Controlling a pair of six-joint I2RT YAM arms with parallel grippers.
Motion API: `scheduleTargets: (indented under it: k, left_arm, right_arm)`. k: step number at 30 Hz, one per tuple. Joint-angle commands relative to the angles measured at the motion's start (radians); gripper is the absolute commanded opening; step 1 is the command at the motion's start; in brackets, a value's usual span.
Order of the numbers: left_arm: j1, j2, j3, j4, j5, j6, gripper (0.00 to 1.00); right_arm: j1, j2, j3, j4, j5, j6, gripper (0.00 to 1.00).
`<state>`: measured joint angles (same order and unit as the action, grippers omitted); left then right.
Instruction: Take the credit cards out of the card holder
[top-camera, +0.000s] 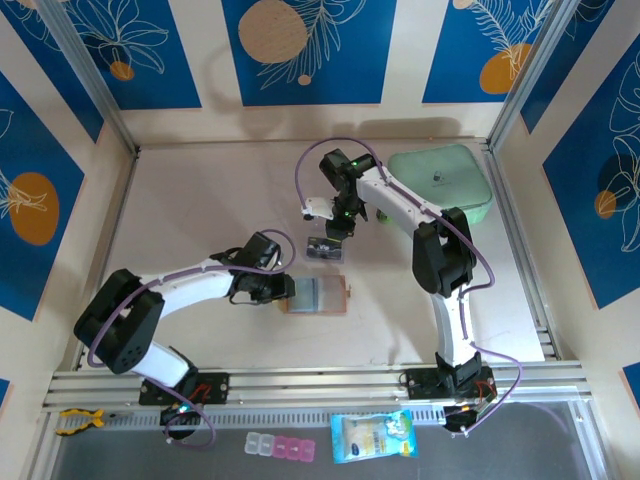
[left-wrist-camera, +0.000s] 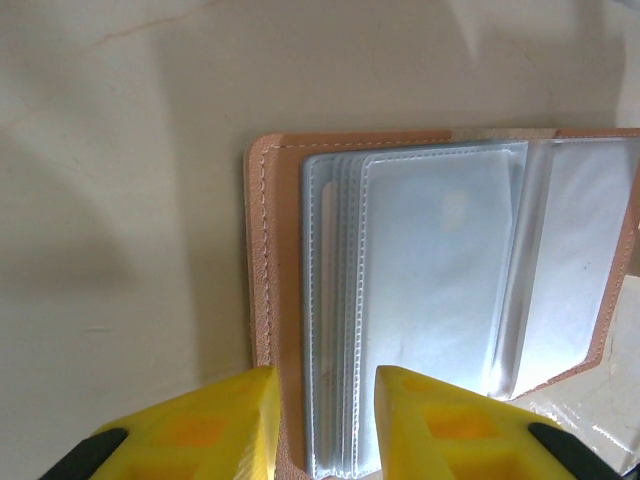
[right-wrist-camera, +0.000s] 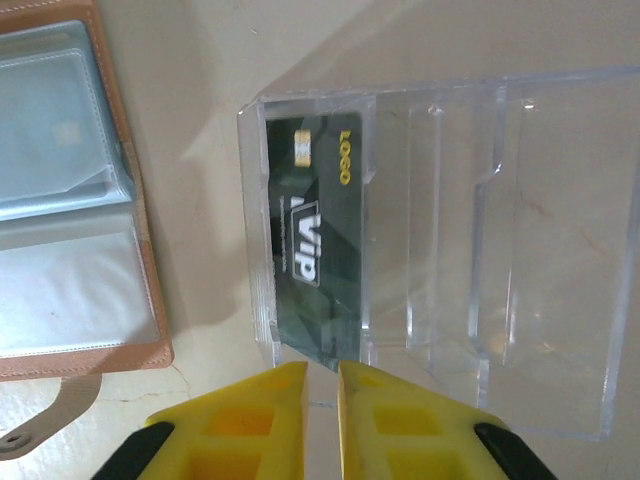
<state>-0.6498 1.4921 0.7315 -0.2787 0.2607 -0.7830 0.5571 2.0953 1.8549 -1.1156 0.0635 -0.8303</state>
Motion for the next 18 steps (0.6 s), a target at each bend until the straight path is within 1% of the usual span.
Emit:
scheduleTargets:
  k: [1,4,8,11,18]
  left_arm:
    - [0.008,-0.029,0.017,-0.030,0.001,0.013,0.31]
    - [0.008,-0.023,0.019,-0.017,0.011,0.010,0.31]
    - [0.007,-0.008,0.021,0.013,0.030,0.004,0.30]
    - [0.008,0.007,0.019,0.054,0.061,-0.001,0.30]
    - [0.008,0.042,0.011,0.064,0.060,-0.002,0.30]
  right_arm:
    - [0.006,-0.006,-0.006,-0.019,0.006,0.009,0.17]
    - [0.009,-0.038,-0.025,0.000,0.011,0.033,0.17]
    - [0.020,-0.099,-0.083,0.052,-0.006,0.109,0.17]
    - [0.046,-0.147,-0.144,0.093,-0.006,0.202,0.17]
    - [0.121,-0.282,-0.310,0.205,-0.024,0.471,0.19]
